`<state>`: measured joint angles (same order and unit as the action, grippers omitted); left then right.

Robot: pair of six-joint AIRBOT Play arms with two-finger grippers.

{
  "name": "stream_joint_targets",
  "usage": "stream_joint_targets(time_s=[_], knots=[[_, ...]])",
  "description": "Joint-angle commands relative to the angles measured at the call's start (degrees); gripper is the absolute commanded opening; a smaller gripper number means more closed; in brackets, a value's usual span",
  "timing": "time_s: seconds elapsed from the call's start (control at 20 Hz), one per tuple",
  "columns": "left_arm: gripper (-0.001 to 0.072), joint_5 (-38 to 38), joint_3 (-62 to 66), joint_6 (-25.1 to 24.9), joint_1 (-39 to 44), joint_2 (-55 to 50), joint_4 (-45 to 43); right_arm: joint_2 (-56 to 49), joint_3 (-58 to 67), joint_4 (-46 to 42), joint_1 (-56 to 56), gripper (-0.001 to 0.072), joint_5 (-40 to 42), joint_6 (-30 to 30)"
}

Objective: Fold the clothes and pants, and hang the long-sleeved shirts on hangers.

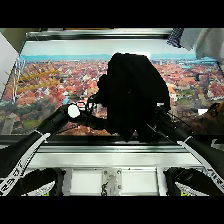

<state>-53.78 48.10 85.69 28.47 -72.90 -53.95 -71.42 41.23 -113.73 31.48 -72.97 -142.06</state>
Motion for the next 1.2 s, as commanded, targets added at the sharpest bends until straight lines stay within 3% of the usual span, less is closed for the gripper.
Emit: stream_joint_targets(time_s=[0.0,0.35,0.45,0.55,0.6,0.65,0.7,0.75,0.8,1.0,1.15], knots=[[0.0013,-0.2,0.0,-0.2,-0.5,0.0,0.0,-0.3,0.0,-0.6,0.2,0.0375,1.7,-0.3],[0.0013,-1.6,0.0,-0.2,-0.5,0.0,0.0,-2.6,0.0,-1.7,0.0,0.0392,2.8,1.0],[0.0014,-2.1,0.0,-0.2,-0.5,0.0,0.0,-4.0,0.0,-1.8,0.0,0.0544,3.1,3.2],[0.0013,-3.1,0.0,-0.2,-0.5,0.0,0.0,-4.6,0.0,-2.3,0.0,0.0518,3.1,4.3],[0.0013,-3.5,0.0,-0.2,-0.5,0.4,-0.1,-4.5,0.0,-2.8,0.0,0.0405,3.1,4.3],[0.0013,-3.5,0.0,-0.2,-0.5,1.3,-0.1,-4.3,0.0,-3.3,0.0,0.0230,3.1,5.3],[0.0013,-3.5,0.0,-0.2,-0.9,2.6,-0.2,-3.8,0.1,-3.7,0.0,0.0114,3.0,6.6],[0.0013,-3.6,0.1,-0.2,-1.7,4.3,-0.5,-2.9,0.3,-4.2,0.0,0.0048,2.8,8.5],[0.0013,-4.1,0.1,-0.2,-3.1,6.3,-0.6,-1.6,0.9,-4.8,0.0,0.0017,2.0,10.8],[0.0013,-7.7,0.1,-0.2,-10.1,14.4,-0.6,7.5,8.5,-1.8,0.0,0.0017,-5.0,25.9],[0.0013,-7.5,0.1,-0.2,-10.5,17.1,-0.6,14.7,14.9,6.8,0.0,0.0017,-8.5,28.1]])
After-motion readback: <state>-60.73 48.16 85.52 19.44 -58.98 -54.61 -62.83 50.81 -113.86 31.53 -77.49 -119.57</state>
